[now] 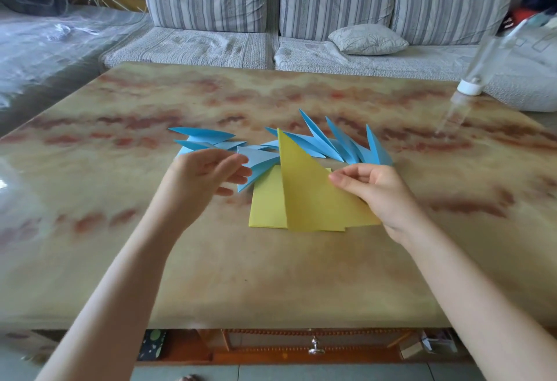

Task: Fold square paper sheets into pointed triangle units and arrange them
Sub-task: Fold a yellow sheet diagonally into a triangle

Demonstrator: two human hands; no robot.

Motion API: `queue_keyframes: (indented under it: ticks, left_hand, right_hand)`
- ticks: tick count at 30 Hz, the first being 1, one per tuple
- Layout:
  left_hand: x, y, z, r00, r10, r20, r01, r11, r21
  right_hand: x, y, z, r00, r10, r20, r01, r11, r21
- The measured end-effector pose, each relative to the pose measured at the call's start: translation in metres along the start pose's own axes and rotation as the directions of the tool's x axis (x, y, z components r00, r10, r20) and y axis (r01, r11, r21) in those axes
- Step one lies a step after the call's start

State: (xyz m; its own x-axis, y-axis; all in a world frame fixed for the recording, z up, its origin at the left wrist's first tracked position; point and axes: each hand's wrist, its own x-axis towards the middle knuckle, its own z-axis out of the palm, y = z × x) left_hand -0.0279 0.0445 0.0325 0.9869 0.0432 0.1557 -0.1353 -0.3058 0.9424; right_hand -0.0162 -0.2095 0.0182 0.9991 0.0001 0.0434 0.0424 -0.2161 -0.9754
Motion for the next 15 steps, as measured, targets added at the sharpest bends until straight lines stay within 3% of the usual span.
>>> queue_keyframes:
  ticks: [5, 8, 11, 15]
  left_hand:
    - [-0.007, -0.003, 0.034, 0.984, -0.134, 0.117, 0.147, 0.983, -0.109]
    - [-0.01, -0.005, 0.042, 0.994, -0.097, 0.056, 0.103, 0.987, -0.122]
    - [-0.006, -0.005, 0.035, 0.995, -0.095, 0.018, 0.097, 0.983, -0.153]
    - [-0.005, -0.004, 0.026, 0.966, -0.168, 0.195, 0.205, 0.96, -0.189]
  right_hand:
    - [-0.006, 0.001, 0.028, 0.995, 0.091, -0.032, -0.084, 0.982, 0.172]
    - [-0.009, 0.0, 0.033, 0.996, 0.083, 0.028, -0.087, 0.982, 0.169]
    - [-0.01, -0.008, 0.024, 0.984, -0.104, 0.148, 0.095, 0.993, 0.068]
    - [-0.006, -0.009, 0.003, 0.894, -0.305, 0.327, 0.322, 0.947, 0.005]
